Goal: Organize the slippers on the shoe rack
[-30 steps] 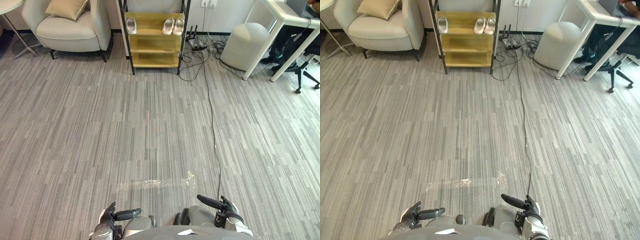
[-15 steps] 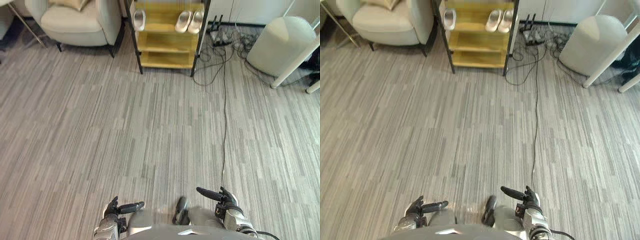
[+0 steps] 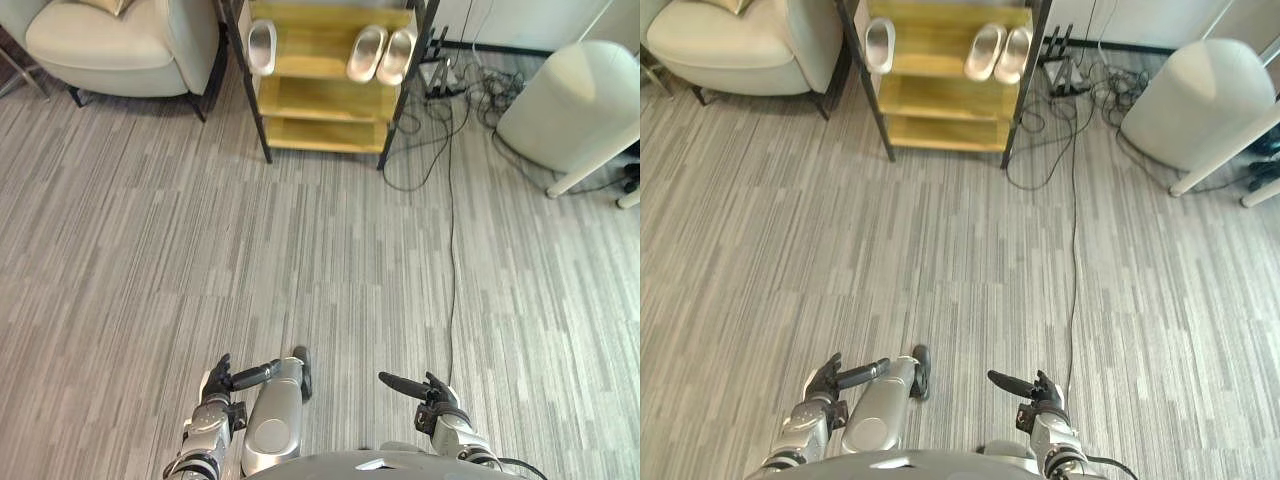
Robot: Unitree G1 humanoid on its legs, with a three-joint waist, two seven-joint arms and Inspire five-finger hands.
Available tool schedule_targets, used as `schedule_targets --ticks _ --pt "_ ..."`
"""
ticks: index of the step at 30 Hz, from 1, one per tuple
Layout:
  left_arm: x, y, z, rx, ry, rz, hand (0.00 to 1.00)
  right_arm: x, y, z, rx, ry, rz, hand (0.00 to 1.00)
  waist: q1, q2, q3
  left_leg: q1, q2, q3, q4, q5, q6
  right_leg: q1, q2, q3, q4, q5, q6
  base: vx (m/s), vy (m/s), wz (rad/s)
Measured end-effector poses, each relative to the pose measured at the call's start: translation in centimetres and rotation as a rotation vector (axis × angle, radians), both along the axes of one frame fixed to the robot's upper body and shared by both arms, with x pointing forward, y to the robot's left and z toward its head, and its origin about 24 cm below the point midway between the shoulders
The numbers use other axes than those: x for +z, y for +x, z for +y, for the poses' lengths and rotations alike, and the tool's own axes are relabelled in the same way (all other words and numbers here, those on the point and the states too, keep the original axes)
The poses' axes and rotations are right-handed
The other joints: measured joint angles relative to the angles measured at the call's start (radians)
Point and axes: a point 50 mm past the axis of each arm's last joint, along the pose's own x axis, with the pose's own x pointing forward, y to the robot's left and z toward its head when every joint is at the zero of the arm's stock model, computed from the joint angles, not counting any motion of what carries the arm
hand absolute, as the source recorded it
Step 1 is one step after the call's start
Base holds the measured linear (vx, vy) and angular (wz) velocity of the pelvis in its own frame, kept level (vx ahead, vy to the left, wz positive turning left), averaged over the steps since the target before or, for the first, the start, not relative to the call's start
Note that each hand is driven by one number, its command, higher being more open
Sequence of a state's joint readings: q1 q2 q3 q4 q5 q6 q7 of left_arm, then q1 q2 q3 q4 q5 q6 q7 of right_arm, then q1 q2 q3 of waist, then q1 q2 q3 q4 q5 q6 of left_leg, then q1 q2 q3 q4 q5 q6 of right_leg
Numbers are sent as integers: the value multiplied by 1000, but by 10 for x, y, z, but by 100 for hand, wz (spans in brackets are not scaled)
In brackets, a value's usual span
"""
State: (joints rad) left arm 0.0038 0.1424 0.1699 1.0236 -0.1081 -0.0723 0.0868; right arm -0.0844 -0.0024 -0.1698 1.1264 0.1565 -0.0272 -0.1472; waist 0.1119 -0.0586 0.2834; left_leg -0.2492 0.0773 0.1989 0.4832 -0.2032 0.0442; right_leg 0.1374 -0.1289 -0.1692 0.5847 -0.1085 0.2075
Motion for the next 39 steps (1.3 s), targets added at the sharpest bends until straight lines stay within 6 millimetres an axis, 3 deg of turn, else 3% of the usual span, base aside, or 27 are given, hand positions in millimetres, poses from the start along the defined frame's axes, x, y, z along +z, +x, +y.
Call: schedule_targets --ticks 1,2,3,4,6,8,10,11,13,15,17,19,20,22,24,26,27,28,29,31,32,34,35,37,39 --pt "-1 -3 1 -9 3 18 100 0 -1 1 8 6 2 100 -4 -9 -6 39 -7 -1 -26 -13 1 -66 -30 -1 150 21 45 385 74 -3" --pt "-4 -9 2 -21 10 55 100 -2 -4 2 20 7 10 100 -9 -12 -9 119 -17 -2 -73 -31 7 -157 -78 -38 340 -15 -19 389 50 1" --pt "-5 -11 2 -18 10 62 100 -1 -4 1 23 1 4 100 -10 -10 -10 141 -18 -1 -91 -32 6 -178 -87 -52 369 -30 -43 467 29 2" --pt "-6 -14 2 -15 12 69 100 0 -2 -2 33 -11 -11 100 -14 -9 -13 192 -18 -2 -129 -33 5 -214 -102 -91 386 -66 -94 307 -4 3" --pt "-7 -19 2 -12 11 81 100 3 2 -5 36 -25 -29 100 -18 -5 -14 306 -11 -9 -217 -21 -15 -290 -110 -191 269 -123 -160 444 -70 23" --pt "-7 -17 -2 -12 4 75 100 5 9 -6 41 -30 -48 100 -34 8 -19 361 13 -33 -270 -20 -26 -368 -44 -196 -63 -107 -160 432 -141 43" --pt "-8 -18 -2 -10 2 78 100 5 9 -5 54 -31 -44 100 -43 9 -18 401 19 -45 -298 -30 -61 -378 7 -143 -311 9 -150 503 -233 46" --pt "-9 -23 1 -4 9 92 100 1 -1 -6 55 -28 -11 100 -47 -15 -33 447 -1 -75 -311 -65 -115 -366 24 -60 -394 251 -201 486 -242 45" --pt "-12 -25 -11 7 -24 100 100 2 -2 -18 59 -59 1 100 -39 44 -44 461 45 -86 -304 -73 -119 -373 55 -64 -328 175 -214 404 -195 18" --pt "-14 -26 -18 22 -50 103 100 1 -6 -25 56 -79 15 100 -46 77 -54 440 83 -112 -236 -79 -126 -368 73 -95 -289 100 -221 412 -206 26" --pt "-15 -26 -19 21 -53 103 100 -1 -12 -28 20 -69 31 100 -50 90 -57 379 124 -134 -60 -81 -132 -314 100 -124 -320 77 -231 465 -271 38" --pt "-14 -26 -19 40 -59 91 100 -2 -20 -32 6 -80 45 100 -48 110 -51 262 206 -129 250 -50 -146 -216 147 -150 -374 47 -249 297 -143 31" --pt "-13 -25 -17 47 -59 78 100 -2 -22 -32 4 -81 47 100 -36 110 -48 172 252 -88 425 -63 -136 -156 169 -153 -408 32 -254 301 -59 16" --pt "-11 -22 -13 42 -48 67 100 -4 -24 -28 1 -69 55 100 -29 89 -43 74 231 -27 421 -100 -123 -94 162 -152 -458 27 -252 327 -26 4" --pt "-10 -20 -13 41 -44 56 100 -4 -21 -26 2 -64 50 100 -22 82 -39 15 187 0 294 -109 -116 -73 147 -144 -478 20 -241 273 82 -9" --pt "-7 -14 -12 35 -40 32 100 -4 -20 -22 3 -56 48 100 -6 69 -30 -24 109 0 48 -79 -109 -54 108 -129 -480 -3 -210 297 180 -18" --pt "-7 -13 -13 33 -41 32 100 -4 -21 -23 5 -57 55 100 -2 65 -27 -22 66 -23 -101 36 -117 -33 82 -117 -478 -22 -179 378 238 -36" --pt "-9 -18 -15 25 -42 50 100 -5 -24 -24 14 -64 67 100 9 67 -35 28 44 -10 -175 157 -64 -9 72 -93 -482 -37 -147 493 275 -29" --pt "-8 -17 -9 14 -26 50 100 -6 -23 -17 18 -44 63 100 4 38 -43 28 18 -2 -158 135 -49 1 41 -88 -490 -42 -143 537 244 -20" --pt "-7 -13 -8 4 -19 52 100 -6 -22 -11 20 -28 58 100 7 28 -40 21 13 7 -74 61 -19 22 24 -82 -473 -54 -123 455 194 -7" --pt "-8 -15 -8 1 -23 65 100 -6 -20 -11 24 -25 53 100 8 31 -40 46 14 16 -43 17 -7 1 6 -71 -361 -74 -95 421 214 -24" --pt "-9 -16 -8 -17 -19 76 100 -5 -16 -10 29 -25 43 100 8 32 -39 105 16 33 -66 -3 4 -76 -22 -50 -145 -74 -84 354 189 -24" --pt "-9 -16 -7 -39 -9 82 100 -4 -13 -8 33 -22 36 100 8 25 -40 152 10 44 -100 -8 9 -140 -52 -43 28 -64 -59 281 112 -14" --pt "-8 -16 -5 -74 6 89 100 -2 -7 -7 48 -27 15 100 -4 17 -40 238 -6 47 -169 -14 15 -214 -90 -77 211 -81 -84 260 56 -2" --pt "-8 -17 -4 -83 13 95 100 -1 -4 -4 82 -33 3 100 -12 14 -42 299 -5 46 -215 -18 7 -251 -88 -131 202 -100 -110 221 -17 3"
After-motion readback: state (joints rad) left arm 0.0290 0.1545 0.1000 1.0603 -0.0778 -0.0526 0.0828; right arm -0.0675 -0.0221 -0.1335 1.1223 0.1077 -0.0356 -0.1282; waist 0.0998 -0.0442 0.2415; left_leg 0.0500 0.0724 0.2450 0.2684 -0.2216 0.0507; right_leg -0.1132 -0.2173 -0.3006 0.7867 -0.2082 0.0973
